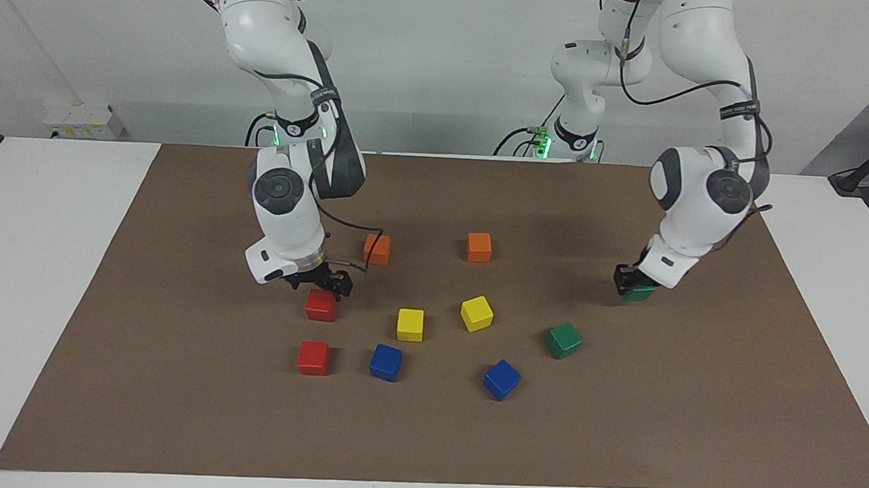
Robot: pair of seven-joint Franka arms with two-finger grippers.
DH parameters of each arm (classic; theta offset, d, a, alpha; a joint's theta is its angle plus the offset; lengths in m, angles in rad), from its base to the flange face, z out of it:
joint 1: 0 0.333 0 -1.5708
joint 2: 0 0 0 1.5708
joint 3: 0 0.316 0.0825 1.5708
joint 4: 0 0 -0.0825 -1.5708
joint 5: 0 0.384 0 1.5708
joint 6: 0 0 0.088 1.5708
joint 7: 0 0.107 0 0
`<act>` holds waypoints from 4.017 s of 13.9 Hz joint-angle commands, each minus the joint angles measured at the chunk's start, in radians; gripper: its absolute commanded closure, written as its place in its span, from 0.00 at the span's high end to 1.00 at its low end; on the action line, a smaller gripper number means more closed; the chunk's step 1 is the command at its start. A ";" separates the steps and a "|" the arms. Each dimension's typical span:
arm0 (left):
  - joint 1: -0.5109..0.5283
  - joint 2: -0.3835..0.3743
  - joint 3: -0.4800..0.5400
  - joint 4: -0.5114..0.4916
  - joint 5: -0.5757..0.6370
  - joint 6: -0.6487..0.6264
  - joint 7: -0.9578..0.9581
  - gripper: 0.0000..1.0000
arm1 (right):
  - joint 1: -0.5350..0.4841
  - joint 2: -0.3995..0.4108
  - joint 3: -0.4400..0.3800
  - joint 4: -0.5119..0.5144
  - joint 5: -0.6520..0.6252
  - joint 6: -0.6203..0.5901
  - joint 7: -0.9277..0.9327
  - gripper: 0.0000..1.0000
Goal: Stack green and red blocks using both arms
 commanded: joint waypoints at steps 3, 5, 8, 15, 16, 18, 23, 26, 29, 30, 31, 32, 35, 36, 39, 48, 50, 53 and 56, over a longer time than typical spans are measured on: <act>0.044 0.171 -0.012 0.143 0.008 0.072 0.063 0.00 | 0.014 0.012 -0.003 -0.040 -0.048 0.072 0.036 1.00; 0.053 0.179 -0.010 0.140 0.009 0.090 0.104 0.00 | 0.011 0.012 -0.003 -0.048 -0.065 0.087 0.036 1.00; 0.066 0.180 -0.009 0.134 0.011 0.112 0.109 0.00 | 0.010 0.012 -0.003 -0.047 -0.067 0.096 0.042 1.00; 0.055 0.177 -0.006 0.148 0.012 0.077 0.101 1.00 | 0.007 0.014 -0.001 -0.048 -0.067 0.122 0.110 0.73; 0.050 0.180 -0.006 0.201 0.012 0.007 0.100 1.00 | 0.007 0.014 -0.001 -0.048 -0.067 0.129 0.116 0.66; 0.023 0.191 -0.007 0.290 0.006 -0.069 0.022 1.00 | 0.007 0.014 -0.001 -0.050 -0.067 0.133 0.134 0.49; -0.170 0.248 -0.007 0.385 -0.006 -0.057 -0.429 1.00 | 0.001 0.012 -0.001 -0.047 -0.067 0.115 0.122 0.00; -0.220 0.280 -0.006 0.430 -0.003 -0.057 -0.533 1.00 | -0.036 -0.037 -0.001 -0.040 -0.067 0.023 -0.005 0.00; -0.249 0.304 -0.006 0.429 0.002 -0.002 -0.601 1.00 | -0.111 -0.104 -0.001 -0.044 -0.067 -0.035 -0.174 0.00; -0.259 0.309 -0.006 0.427 0.005 0.012 -0.621 1.00 | -0.136 -0.115 0.000 -0.048 -0.067 -0.039 -0.221 0.00; -0.261 0.311 -0.006 0.427 0.006 0.008 -0.630 1.00 | -0.153 -0.126 -0.001 -0.063 -0.065 -0.039 -0.264 0.00; -0.264 0.311 -0.006 0.426 0.006 0.012 -0.632 1.00 | -0.165 -0.135 0.000 -0.092 -0.065 -0.029 -0.291 0.00; -0.273 0.309 -0.006 0.385 0.040 0.057 -0.653 1.00 | -0.189 -0.156 -0.001 -0.207 -0.065 0.133 -0.361 0.00; -0.289 0.309 -0.004 0.361 0.043 0.075 -0.672 1.00 | -0.197 -0.155 0.000 -0.227 -0.065 0.174 -0.367 0.00; -0.290 0.306 -0.004 0.343 0.043 0.084 -0.681 1.00 | -0.200 -0.152 -0.001 -0.257 -0.065 0.204 -0.399 0.00; -0.172 0.216 -0.012 0.377 0.102 -0.178 -0.441 0.00 | -0.259 -0.138 0.000 -0.310 -0.065 0.334 -0.493 0.00; -0.088 0.170 -0.010 0.377 0.021 -0.233 -0.263 0.00 | -0.257 -0.138 0.000 -0.309 -0.055 0.333 -0.483 0.00; 0.015 0.156 -0.010 0.357 -0.029 -0.250 0.012 0.00 | -0.259 -0.133 0.002 -0.303 -0.047 0.333 -0.476 0.23; 0.056 0.154 -0.010 0.343 -0.057 -0.252 0.164 0.00 | -0.254 -0.135 0.002 -0.298 -0.036 0.330 -0.469 1.00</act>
